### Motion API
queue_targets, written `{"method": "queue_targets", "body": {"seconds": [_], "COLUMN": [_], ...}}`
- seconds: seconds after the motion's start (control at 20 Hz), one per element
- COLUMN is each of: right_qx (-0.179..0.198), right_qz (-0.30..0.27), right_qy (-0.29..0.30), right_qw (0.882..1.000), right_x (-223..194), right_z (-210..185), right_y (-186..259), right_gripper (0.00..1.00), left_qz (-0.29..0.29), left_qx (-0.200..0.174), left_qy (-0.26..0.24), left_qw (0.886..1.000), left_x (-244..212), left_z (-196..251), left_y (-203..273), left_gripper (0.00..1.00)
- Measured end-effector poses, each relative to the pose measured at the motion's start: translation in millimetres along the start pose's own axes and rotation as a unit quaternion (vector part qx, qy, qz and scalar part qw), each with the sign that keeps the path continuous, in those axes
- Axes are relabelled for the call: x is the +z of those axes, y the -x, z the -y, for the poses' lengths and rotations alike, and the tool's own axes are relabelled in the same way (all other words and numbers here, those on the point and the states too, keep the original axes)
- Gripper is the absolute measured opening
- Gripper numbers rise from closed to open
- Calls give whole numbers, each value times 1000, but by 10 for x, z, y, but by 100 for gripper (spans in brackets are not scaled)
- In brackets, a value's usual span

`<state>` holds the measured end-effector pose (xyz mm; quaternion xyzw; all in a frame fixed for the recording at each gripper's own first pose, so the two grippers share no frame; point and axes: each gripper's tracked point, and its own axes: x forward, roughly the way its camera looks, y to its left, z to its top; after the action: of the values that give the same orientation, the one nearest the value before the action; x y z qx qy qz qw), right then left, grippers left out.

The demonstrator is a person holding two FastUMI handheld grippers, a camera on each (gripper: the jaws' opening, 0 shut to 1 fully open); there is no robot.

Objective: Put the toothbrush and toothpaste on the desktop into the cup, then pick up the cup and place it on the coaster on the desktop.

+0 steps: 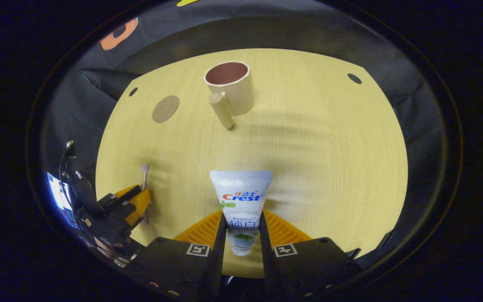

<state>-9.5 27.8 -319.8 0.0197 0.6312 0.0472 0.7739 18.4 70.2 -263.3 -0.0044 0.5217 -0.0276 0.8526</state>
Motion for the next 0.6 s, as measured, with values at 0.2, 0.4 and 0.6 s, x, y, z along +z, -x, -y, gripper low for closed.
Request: {"method": "queue_targets", "body": {"seconds": [0.2,0.4,0.6], "right_qx": [-5,-5,-5], "right_qz": [8,14,24], "right_qy": [5,4,6], "right_qw": [1000,1000,1000], "right_x": [38,67,103], "right_z": [8,15,9], "right_y": [9,19,37], "right_gripper": [39,40,40], "left_qz": [-5,-4,3], "left_qx": [5,6,-1], "left_qy": [-2,-4,5], "left_qw": [1000,1000,1000], "left_x": [406,873,1416], "left_z": [-108,-221,-319], "left_y": [258,544,897], "left_gripper": [17,8,4]}}
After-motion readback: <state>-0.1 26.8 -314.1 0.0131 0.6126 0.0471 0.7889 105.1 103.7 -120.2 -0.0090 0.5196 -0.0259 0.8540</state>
